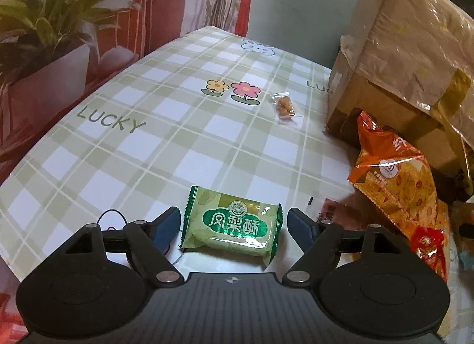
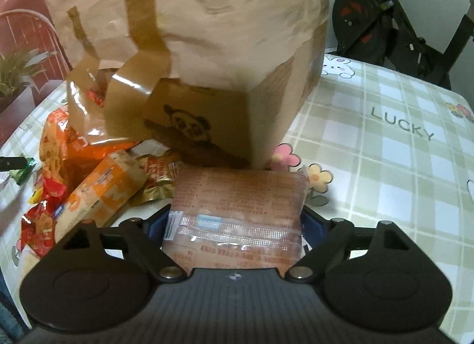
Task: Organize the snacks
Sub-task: 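Approach the green pastry packet with the left gripper while the right approaches the orange wafer packet, then close the left gripper on the green pastry packet while the right grips the orange wafer packet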
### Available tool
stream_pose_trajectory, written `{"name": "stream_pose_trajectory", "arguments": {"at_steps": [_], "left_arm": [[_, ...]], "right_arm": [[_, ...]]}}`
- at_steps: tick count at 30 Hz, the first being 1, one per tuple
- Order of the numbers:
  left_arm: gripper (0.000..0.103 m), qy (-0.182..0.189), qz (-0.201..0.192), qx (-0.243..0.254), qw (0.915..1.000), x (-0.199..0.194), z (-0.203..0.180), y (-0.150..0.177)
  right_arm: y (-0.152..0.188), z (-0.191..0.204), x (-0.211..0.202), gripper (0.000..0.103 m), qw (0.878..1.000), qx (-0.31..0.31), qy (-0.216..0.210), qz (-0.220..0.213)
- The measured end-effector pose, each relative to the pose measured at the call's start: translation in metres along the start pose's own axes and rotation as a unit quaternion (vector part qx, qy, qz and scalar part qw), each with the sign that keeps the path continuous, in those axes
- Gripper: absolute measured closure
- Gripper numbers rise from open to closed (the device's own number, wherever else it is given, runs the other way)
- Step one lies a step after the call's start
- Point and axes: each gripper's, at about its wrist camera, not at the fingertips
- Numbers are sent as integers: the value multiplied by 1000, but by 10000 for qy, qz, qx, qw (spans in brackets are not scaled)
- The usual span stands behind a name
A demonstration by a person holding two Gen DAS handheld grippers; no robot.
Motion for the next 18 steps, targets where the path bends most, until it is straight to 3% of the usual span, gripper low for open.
{"name": "stream_pose_trajectory", "arguments": {"at_steps": [12,13,14,18], "left_arm": [[18,-351,-181,517,9979,7,-6,5],[22,-415,-168,562,9974,7,-8,5],[33,-453,-185,554,9973,6,-8,6],[43,-245,-280,316,9988,-3,-3,6]], "right_arm": [[2,-1,-2,16,10000,11,-2,-35],[2,-1,-3,16,10000,10,1,-36],[2,-1,-3,16,10000,9,5,-33],[3,-1,-4,16,10000,10,1,-27]]}}
Point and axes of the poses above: each gripper's, at about its wrist camera, not at the fingertips, and x roughly the way its jaws point, z to its left, y to its underside, and after that the axes turned 9 degrees about y, right-handed
